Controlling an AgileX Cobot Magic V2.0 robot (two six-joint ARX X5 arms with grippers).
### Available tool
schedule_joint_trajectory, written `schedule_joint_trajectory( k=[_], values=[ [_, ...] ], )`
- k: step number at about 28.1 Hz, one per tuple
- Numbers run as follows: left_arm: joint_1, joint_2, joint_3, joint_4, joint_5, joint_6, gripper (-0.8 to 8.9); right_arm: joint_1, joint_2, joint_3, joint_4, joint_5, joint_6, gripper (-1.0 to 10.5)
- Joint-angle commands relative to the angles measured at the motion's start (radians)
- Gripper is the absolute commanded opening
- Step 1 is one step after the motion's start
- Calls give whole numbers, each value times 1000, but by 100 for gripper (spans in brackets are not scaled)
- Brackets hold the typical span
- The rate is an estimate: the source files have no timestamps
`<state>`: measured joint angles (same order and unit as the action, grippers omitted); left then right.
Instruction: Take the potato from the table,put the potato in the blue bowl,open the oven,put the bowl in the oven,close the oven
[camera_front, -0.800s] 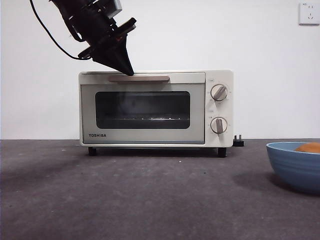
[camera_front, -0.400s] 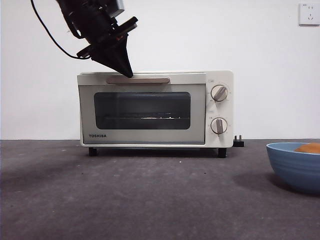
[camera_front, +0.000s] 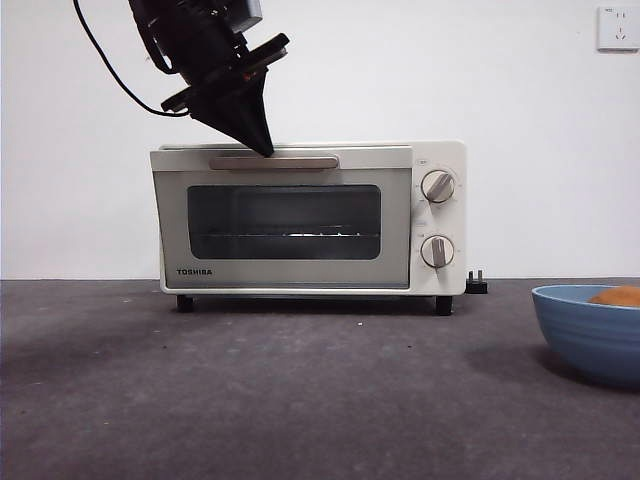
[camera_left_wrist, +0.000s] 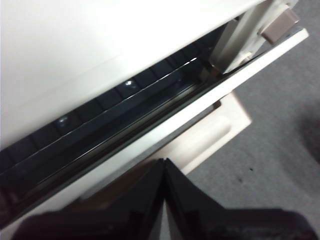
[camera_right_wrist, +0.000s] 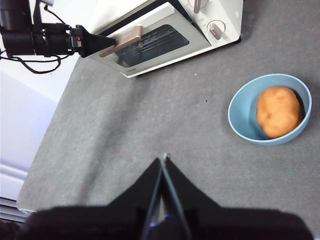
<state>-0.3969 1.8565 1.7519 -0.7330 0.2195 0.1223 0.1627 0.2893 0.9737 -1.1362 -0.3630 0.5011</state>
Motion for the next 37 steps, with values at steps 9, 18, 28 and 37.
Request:
schedule_joint_trajectory(
  k=[9,18,28,37],
  values=[
    [0,-123,-257,151,-69,-53,-6,1,-6,0,15,12,0,-10],
    [12,-224,-467,269,-82,-95,-6,1,-6,0,14,16,-6,-10],
    [-16,-235,-608,359,-90,-156,-6,1,-6,0,13,31,-3,-10],
    [-32,-236,-658,335,-115,-145,-6,1,-6,0,13,60,-3,-10]
  ],
)
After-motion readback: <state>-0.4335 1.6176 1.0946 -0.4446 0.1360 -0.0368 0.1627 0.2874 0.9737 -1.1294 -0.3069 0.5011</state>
